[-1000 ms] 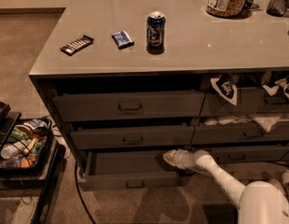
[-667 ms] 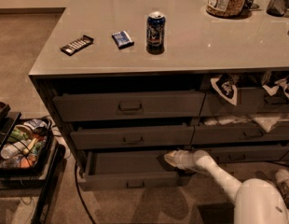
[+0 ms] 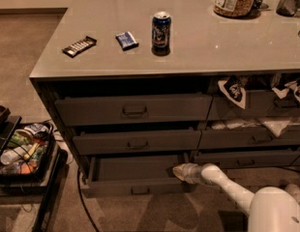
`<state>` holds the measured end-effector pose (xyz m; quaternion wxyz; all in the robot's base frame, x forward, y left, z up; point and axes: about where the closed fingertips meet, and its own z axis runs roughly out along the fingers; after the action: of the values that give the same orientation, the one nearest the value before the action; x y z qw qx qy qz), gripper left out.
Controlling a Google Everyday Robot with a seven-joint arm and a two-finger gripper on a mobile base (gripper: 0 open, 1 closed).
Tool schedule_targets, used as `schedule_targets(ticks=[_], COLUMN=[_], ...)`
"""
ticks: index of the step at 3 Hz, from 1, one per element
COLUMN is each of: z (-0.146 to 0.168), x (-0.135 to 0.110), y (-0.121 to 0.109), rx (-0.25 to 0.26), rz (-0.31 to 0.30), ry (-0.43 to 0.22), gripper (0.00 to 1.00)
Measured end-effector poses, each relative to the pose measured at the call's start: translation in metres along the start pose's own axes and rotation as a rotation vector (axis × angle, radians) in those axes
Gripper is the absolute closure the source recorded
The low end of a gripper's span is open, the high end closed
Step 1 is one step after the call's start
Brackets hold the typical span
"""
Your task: Open bottom drawer
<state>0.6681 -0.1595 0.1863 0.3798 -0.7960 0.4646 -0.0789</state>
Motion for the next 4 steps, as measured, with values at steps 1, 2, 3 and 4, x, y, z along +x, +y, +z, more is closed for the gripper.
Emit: schedule_targets(ticks=[1,2,3,4], z=[-0.002,-0.003,0.006,0.002], x=[-0.007,-0.007,-0.007,-0.013], y=[0.017,0.016,0.023,0.026], rx=[0.001,0.001,-0.038,-0.091], rz=[0.039,0.04,0.117,0.207], ry=[-0.014,-0.015,-0.059,-0.104], gripper=[1.0,1.0,1.0,1.0])
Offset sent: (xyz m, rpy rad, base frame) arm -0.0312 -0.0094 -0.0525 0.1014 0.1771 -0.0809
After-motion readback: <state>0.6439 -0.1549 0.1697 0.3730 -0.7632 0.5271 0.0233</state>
